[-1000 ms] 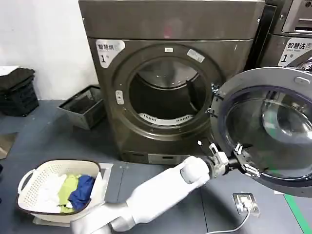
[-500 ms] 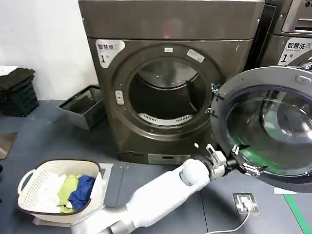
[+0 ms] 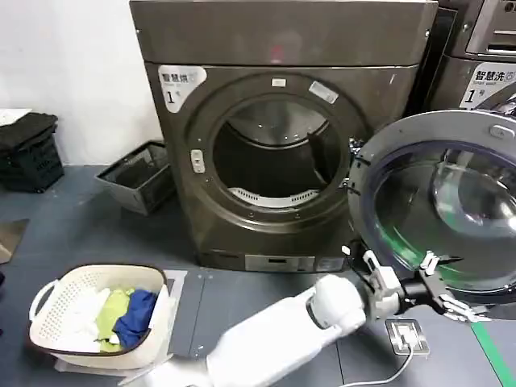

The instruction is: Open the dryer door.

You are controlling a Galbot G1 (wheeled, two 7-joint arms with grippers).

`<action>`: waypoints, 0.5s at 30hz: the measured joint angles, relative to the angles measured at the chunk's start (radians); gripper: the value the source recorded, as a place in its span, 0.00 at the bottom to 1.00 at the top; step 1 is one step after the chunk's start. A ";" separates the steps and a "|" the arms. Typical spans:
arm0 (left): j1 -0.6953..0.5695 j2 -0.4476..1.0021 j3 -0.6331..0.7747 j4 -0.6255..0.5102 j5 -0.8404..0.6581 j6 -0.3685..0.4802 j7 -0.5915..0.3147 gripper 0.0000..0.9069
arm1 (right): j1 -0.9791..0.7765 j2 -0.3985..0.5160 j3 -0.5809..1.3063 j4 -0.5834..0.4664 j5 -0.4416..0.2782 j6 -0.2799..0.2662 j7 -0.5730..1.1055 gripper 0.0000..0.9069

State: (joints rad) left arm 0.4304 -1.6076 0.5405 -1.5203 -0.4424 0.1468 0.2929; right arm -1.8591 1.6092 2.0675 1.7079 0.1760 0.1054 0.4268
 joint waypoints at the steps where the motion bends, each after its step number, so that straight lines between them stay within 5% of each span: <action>1: 0.008 0.011 -0.006 -0.032 -0.002 0.008 -0.007 1.00 | 0.000 0.000 0.000 0.004 0.002 -0.002 -0.002 1.00; 15: 0.166 0.463 -0.195 -0.392 -0.055 0.152 -0.067 1.00 | 0.016 0.000 -0.036 0.019 -0.006 -0.003 -0.007 1.00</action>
State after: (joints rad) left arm 0.5965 -1.1449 0.3453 -1.9122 -0.4974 0.2987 0.2260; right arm -1.8430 1.6092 2.0317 1.7269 0.1702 0.1028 0.4195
